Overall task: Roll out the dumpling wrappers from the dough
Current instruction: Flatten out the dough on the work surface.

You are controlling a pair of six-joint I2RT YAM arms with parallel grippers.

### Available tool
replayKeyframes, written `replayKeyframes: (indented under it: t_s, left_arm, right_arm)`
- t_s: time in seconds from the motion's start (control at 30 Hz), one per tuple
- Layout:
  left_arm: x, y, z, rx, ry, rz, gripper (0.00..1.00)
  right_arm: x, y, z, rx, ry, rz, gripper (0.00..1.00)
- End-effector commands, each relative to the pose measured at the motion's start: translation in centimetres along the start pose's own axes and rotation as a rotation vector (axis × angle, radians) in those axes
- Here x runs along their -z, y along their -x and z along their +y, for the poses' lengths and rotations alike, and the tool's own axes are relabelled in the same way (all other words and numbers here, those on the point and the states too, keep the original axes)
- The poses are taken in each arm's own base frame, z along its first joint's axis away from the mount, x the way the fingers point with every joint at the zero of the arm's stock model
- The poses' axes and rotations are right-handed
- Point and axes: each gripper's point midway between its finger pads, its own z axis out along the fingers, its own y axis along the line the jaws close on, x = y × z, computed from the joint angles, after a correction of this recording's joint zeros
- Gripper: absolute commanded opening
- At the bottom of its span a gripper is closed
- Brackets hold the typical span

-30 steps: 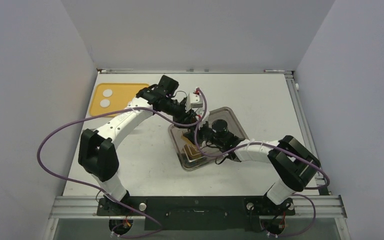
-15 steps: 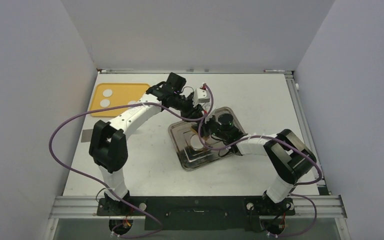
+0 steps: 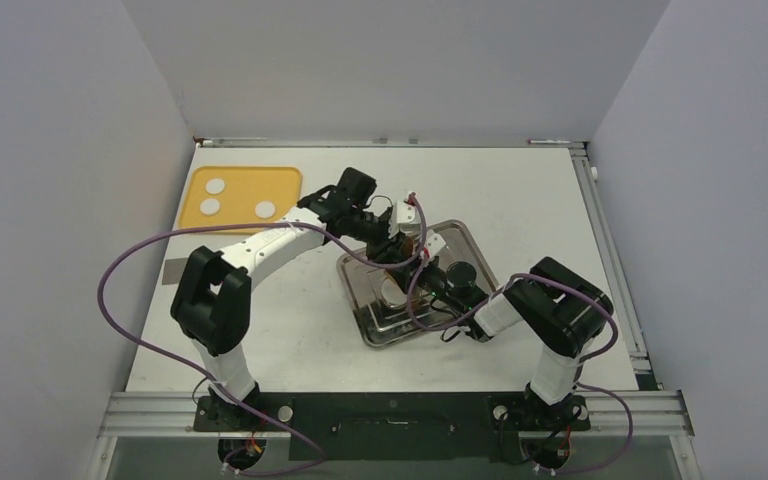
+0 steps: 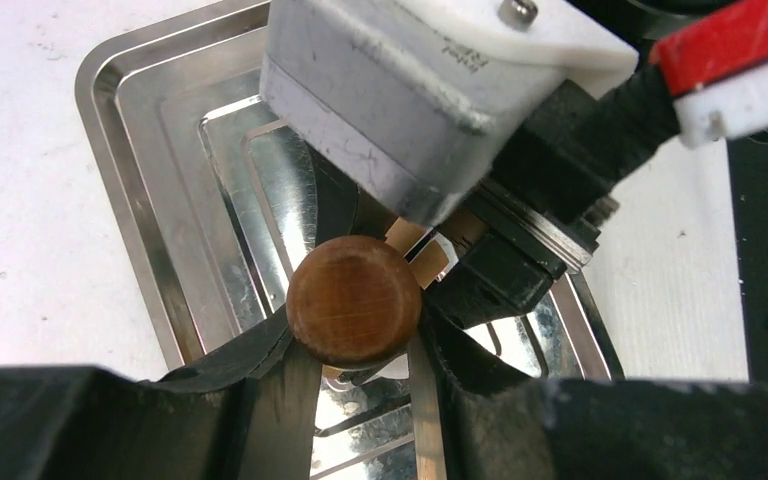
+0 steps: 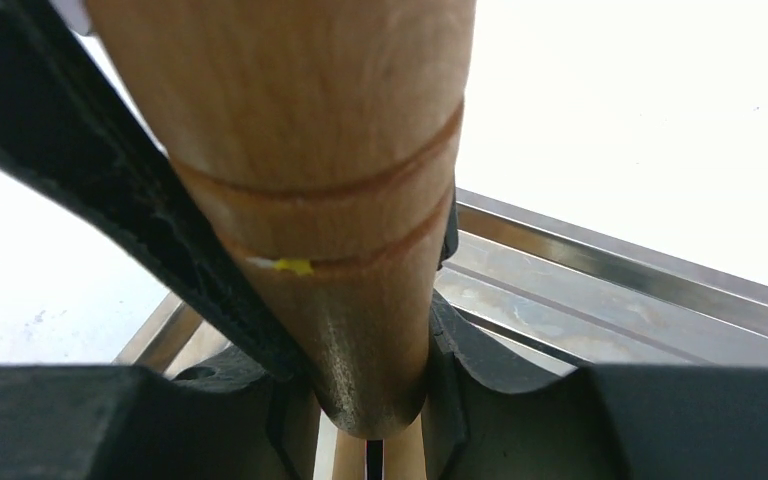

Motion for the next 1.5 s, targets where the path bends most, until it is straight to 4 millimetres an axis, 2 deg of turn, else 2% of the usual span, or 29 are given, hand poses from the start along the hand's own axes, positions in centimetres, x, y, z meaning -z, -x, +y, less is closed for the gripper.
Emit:
replayKeyframes:
  t_s: [0.0, 0.4, 0.6, 0.9, 1.03, 1.13, 1.2, 1.33, 1.47]
  left_arm:
    - [0.7, -8.7, -6.5, 0.25, -0.153, 0.259, 0.0]
    - [2.9, -10.8, -8.7, 0.29, -0.169, 0.277, 0.0]
    - [2.9, -12.4, -9.7, 0.311, -0.19, 0.307, 0.0]
    - [2.8, -13.3, -9.5, 0.332, -0.192, 0.312, 0.0]
    - [3.3, -12.9, -9.2, 0.329, -0.186, 0.306, 0.0]
    - [4.3, -11.4, -9.1, 0.302, -0.178, 0.297, 0.0]
    - [5.2, -9.3, -8.7, 0.273, -0.16, 0.27, 0.0]
    - [7.2, -3.6, -7.9, 0.181, -0.101, 0.181, 0.0]
    - [7.9, 1.5, -7.5, 0.086, -0.061, 0.1, 0.0]
  right_arm:
    - [4.2, -10.2, 0.7, -0.192, -0.093, 0.301, 0.08]
    - [5.2, -12.6, 3.0, -0.214, -0.075, 0.366, 0.08]
    - [5.8, -13.7, 3.4, -0.238, -0.078, 0.392, 0.08]
    - [6.9, -14.6, 3.5, -0.256, -0.094, 0.41, 0.08]
    - [6.5, -14.2, 3.7, -0.257, -0.084, 0.397, 0.08]
    - [5.2, -12.5, 4.4, -0.24, -0.044, 0.374, 0.08]
    - [4.0, -10.4, 5.0, -0.215, -0.014, 0.351, 0.08]
    - [1.2, -3.4, 5.9, -0.151, 0.047, 0.225, 0.08]
    - [-0.8, 3.4, 4.9, -0.098, 0.05, 0.108, 0.08]
